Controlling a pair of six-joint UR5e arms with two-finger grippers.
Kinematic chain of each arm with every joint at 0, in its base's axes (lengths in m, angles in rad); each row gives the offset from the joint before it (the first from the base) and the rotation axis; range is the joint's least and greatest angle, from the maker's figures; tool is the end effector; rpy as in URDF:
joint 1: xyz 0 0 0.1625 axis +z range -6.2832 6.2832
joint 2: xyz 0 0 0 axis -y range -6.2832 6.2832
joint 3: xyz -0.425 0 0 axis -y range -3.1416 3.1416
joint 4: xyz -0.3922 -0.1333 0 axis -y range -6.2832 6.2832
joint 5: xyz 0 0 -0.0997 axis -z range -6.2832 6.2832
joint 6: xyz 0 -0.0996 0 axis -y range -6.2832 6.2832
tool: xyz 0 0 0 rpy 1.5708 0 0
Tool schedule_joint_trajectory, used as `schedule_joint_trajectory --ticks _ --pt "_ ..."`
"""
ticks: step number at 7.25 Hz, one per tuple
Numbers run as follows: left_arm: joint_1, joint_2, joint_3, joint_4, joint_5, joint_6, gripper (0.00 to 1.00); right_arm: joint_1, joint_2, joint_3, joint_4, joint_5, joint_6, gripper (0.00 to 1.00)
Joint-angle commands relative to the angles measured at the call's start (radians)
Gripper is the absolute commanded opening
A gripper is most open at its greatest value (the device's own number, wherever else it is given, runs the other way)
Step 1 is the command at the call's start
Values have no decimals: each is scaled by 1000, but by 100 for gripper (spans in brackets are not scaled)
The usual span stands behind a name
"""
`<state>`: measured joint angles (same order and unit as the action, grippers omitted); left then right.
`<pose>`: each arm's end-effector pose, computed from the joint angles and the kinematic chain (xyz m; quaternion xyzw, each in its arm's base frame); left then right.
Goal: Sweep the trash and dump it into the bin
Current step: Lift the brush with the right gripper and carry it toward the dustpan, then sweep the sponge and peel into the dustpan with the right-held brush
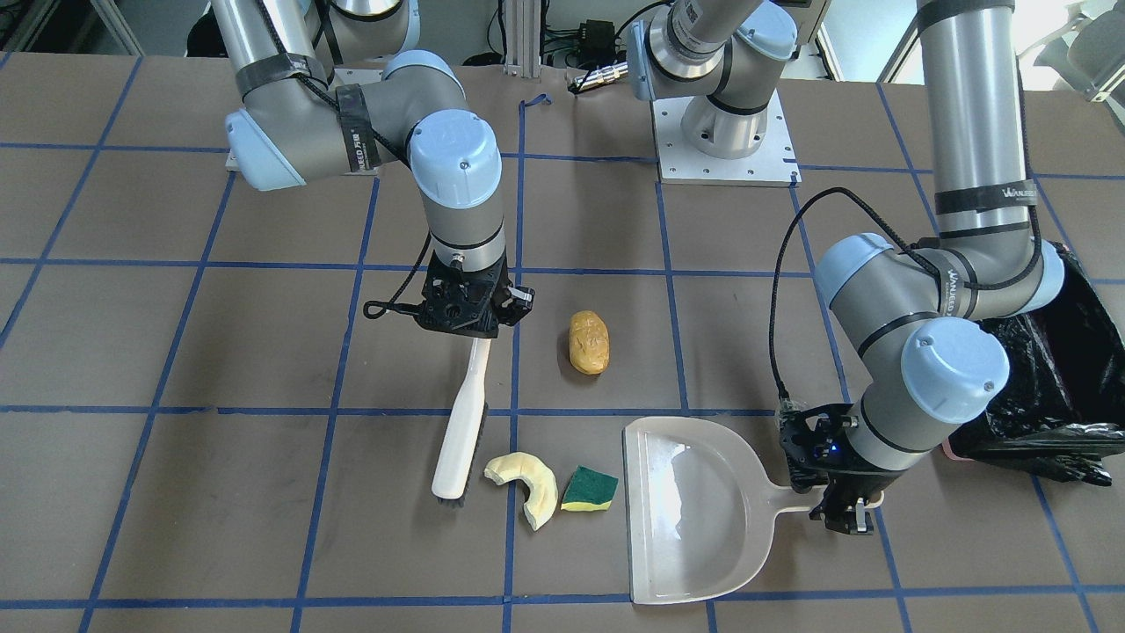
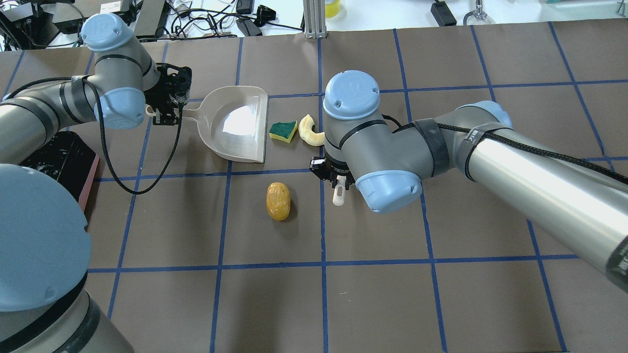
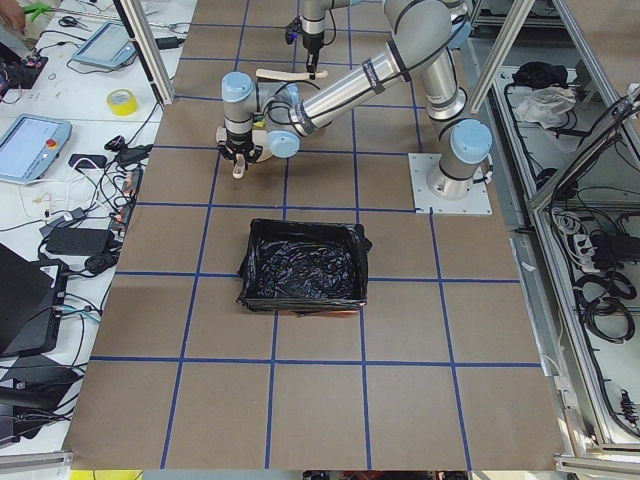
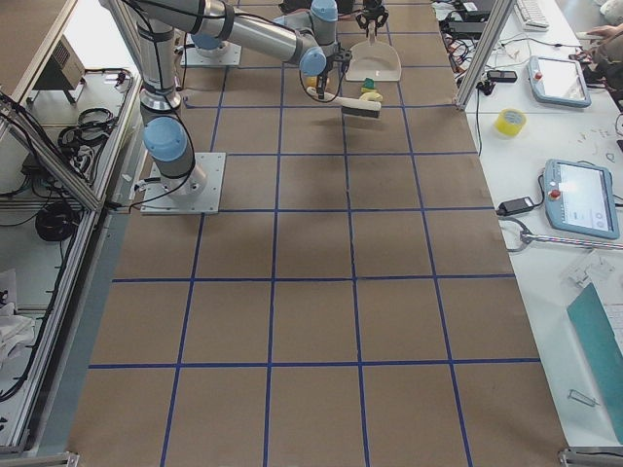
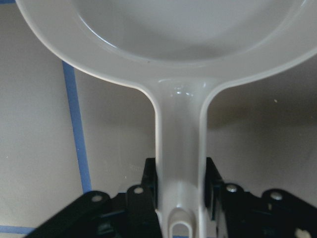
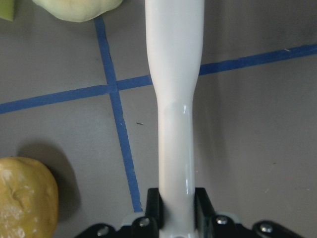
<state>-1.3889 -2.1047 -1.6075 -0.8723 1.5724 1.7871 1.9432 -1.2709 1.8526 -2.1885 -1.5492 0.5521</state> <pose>-0.0119 -0.6712 0.2304 0.7177 0.6935 -0.0347 0.0537 0.3286 -0.4690 0.2571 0.0895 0.9958 -0.0113 0.0177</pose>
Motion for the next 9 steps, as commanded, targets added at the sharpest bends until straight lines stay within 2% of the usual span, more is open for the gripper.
schedule_joint_trajectory --ticks 1,4,6,8,9 --pt "-1 2 -2 -1 1 0 5 20 30 -6 -37 4 31 0" --pt "1 3 -5 -1 2 0 5 72 112 -93 -45 9 104 0" --pt "-1 3 -5 -1 2 0 5 83 131 -113 -46 18 124 0" --pt "-1 3 -5 -1 2 0 5 91 157 -185 -50 116 164 0" --pt "-1 3 -5 -1 2 0 5 121 200 -232 -48 116 167 0"
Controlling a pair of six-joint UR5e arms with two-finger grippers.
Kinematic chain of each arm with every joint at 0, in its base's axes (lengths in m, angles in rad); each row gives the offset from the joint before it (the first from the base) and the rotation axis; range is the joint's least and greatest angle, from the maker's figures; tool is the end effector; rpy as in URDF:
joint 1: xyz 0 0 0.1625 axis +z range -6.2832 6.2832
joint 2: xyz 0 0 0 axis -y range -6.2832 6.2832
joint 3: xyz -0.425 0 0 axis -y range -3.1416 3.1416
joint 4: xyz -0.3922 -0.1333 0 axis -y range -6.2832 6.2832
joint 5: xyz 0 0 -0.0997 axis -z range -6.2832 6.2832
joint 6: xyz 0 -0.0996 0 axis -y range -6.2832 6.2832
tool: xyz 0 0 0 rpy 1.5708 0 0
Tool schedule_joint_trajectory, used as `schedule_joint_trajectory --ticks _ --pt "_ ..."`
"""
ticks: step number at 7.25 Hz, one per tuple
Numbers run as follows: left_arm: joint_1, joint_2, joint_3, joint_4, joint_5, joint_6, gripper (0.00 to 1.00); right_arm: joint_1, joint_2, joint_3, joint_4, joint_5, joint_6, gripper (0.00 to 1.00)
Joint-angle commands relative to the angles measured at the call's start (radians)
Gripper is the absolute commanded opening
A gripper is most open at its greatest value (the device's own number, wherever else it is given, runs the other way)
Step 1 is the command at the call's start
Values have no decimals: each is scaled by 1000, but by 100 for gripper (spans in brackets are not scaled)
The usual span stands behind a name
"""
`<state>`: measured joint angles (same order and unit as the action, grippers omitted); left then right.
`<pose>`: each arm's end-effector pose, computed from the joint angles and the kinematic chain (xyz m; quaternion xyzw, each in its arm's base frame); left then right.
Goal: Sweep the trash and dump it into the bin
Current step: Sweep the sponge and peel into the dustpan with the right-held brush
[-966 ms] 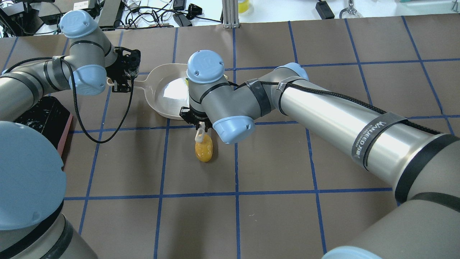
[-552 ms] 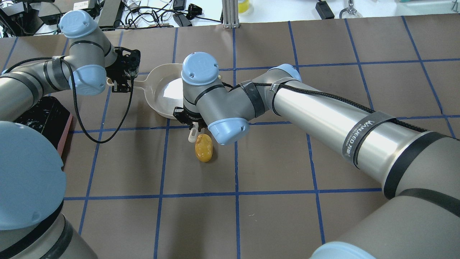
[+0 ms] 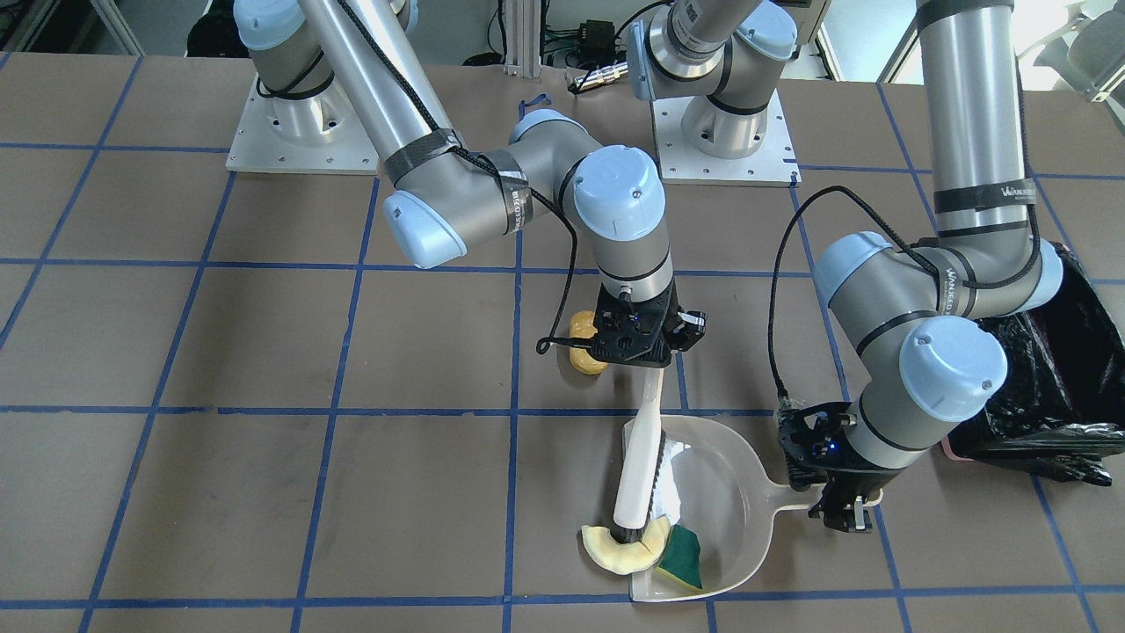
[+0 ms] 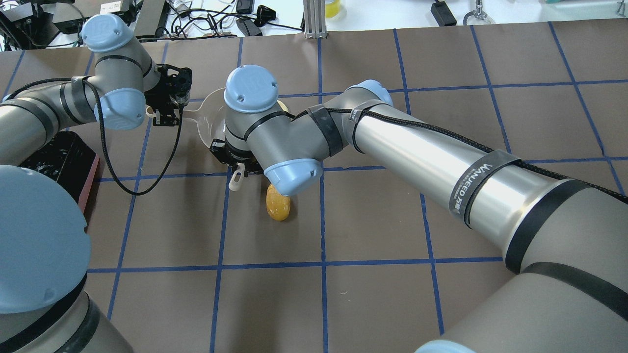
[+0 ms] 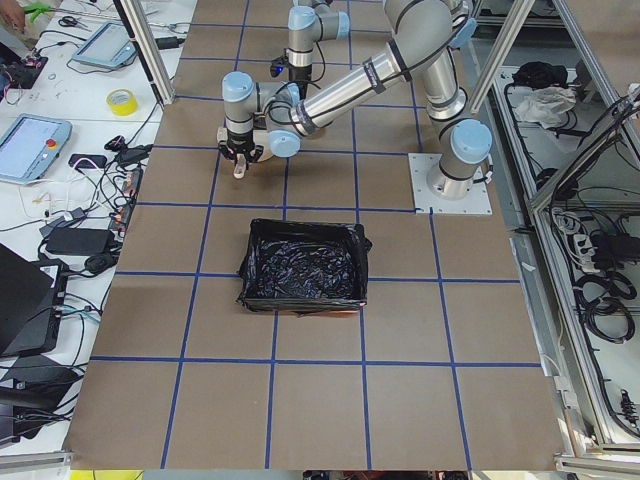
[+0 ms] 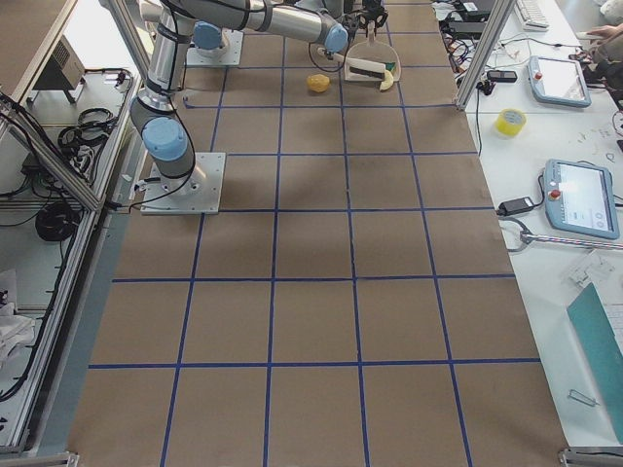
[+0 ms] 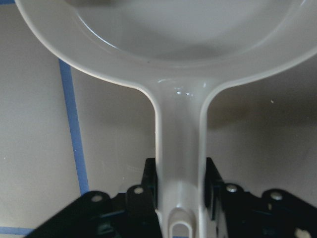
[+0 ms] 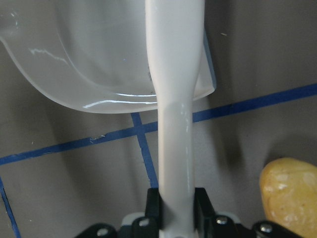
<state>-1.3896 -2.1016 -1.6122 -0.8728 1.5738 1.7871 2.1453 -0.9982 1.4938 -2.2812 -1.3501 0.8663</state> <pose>-0.0126 -0.6695 0.2303 0.7179 0.6933 -0.0335 0.0532 0.5070 -0.4978 0.2595 0.1320 0.9794 -0.0078 0.1526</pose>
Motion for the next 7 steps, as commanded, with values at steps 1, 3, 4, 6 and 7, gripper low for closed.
schedule_joint_trajectory --ticks 1,3,4,6,7 --pt "1 0 0 0 0 0 5 19 4 -4 0 3 48 0" --pt "0 2 -2 0 0 0 5 31 3 -21 -1 41 91 0" --pt "0 2 -2 0 0 0 5 37 3 -39 5 45 114 0" --pt "0 2 -2 0 0 0 5 35 -17 -47 96 19 53 0" --pt "0 0 -2 0 0 0 5 19 -46 -41 147 -54 -78 0"
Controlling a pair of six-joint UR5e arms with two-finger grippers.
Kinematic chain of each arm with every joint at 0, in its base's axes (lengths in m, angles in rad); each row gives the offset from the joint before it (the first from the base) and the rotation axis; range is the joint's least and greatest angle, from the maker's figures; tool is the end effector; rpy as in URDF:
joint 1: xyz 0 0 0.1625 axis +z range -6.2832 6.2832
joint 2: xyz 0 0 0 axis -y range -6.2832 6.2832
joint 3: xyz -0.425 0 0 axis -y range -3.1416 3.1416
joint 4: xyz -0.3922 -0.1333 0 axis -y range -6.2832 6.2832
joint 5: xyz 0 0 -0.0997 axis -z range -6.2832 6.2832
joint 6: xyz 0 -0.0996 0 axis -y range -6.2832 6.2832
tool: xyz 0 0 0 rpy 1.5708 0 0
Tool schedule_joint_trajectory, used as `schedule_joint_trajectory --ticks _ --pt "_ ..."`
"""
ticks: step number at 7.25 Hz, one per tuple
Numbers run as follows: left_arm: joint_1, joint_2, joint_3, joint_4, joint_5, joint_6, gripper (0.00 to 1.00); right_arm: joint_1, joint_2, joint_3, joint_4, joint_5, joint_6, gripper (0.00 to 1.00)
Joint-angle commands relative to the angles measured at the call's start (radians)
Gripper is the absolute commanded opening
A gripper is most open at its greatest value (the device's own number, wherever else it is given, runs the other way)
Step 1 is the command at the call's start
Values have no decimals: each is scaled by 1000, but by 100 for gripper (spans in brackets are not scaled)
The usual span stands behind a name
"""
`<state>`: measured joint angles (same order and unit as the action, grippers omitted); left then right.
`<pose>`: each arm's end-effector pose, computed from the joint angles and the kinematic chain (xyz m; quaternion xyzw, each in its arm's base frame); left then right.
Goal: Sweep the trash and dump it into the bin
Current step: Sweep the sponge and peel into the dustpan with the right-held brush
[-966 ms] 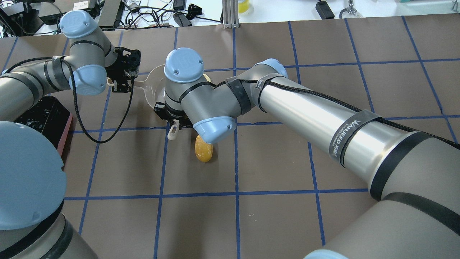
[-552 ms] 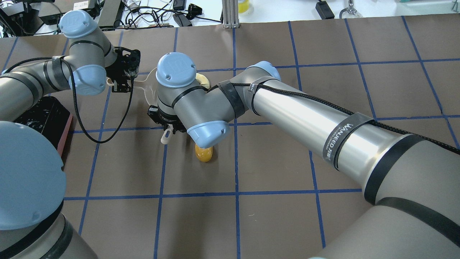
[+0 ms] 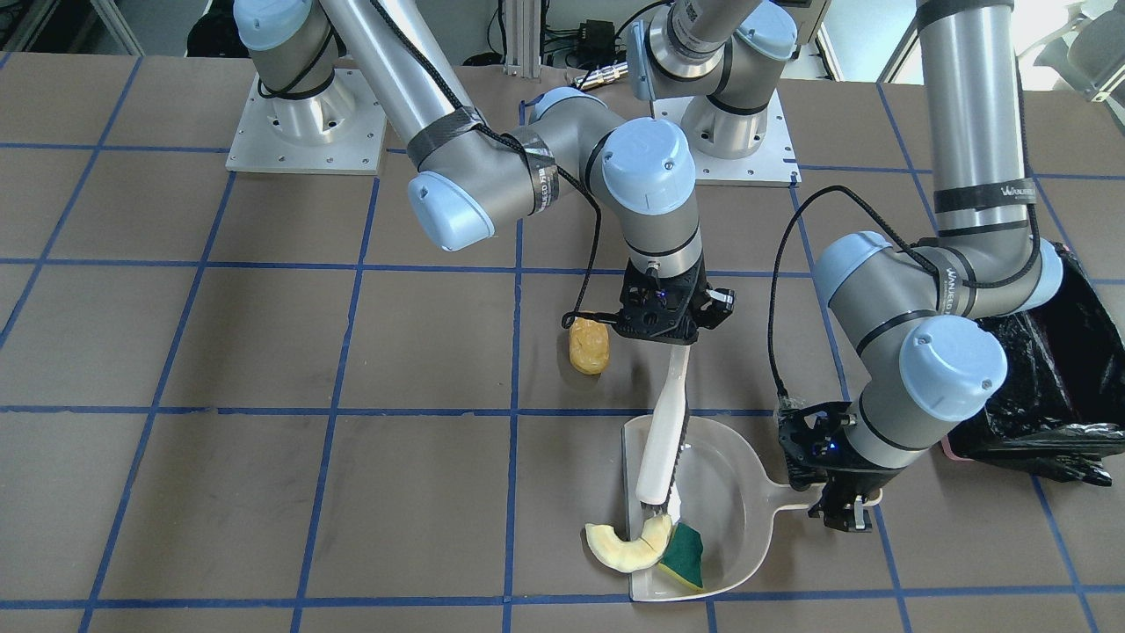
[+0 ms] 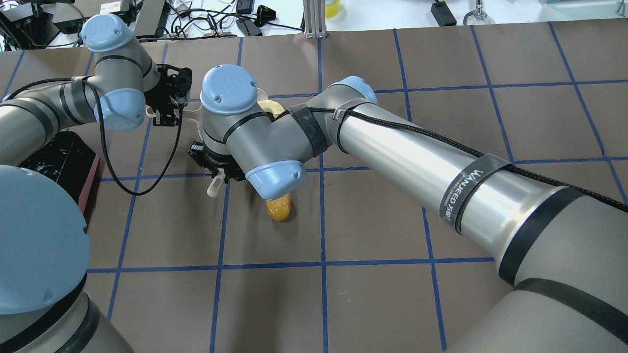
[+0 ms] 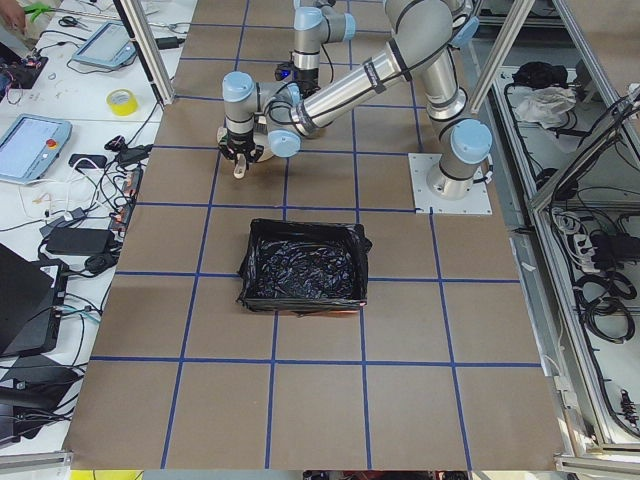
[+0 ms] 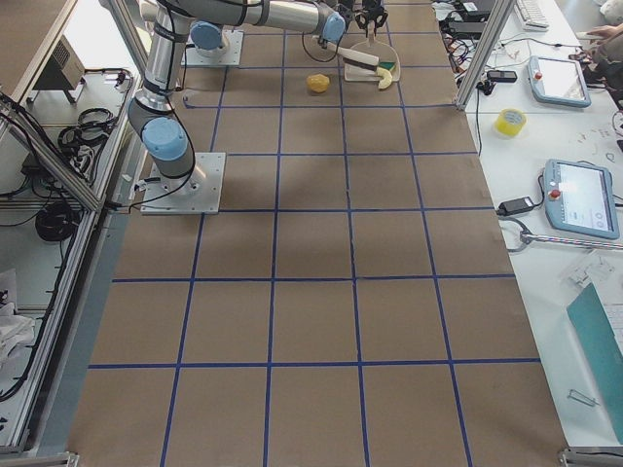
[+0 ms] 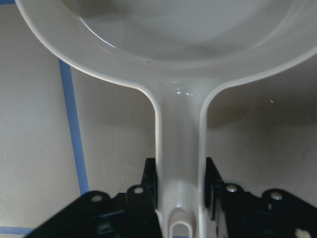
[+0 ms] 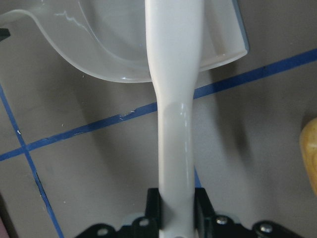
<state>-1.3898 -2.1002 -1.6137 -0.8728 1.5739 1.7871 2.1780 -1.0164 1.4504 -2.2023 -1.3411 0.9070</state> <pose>-0.0128 -0.6690 0.2306 0.7180 0.6932 -0.0335 0.0532 0.5254 -0.4829 0.2834 0.1365 0.9792 0.0071 0.1502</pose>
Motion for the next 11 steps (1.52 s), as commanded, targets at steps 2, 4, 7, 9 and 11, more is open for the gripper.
schedule_joint_trajectory --ticks 2,4,7,9,11 --pt "0 -1 0 0 -2 0 5 -97 -68 13 147 -154 -326 0" --pt "2 -1 -2 0 -2 0 5 -171 -80 15 217 -218 -515 0" --pt "0 -3 -2 0 -2 0 5 -175 -22 10 199 -210 -536 0" --pt "0 -3 0 0 -2 0 5 -173 7 11 129 -153 -491 0" --pt "2 -3 -2 0 -2 0 5 -168 22 7 90 -104 -435 0"
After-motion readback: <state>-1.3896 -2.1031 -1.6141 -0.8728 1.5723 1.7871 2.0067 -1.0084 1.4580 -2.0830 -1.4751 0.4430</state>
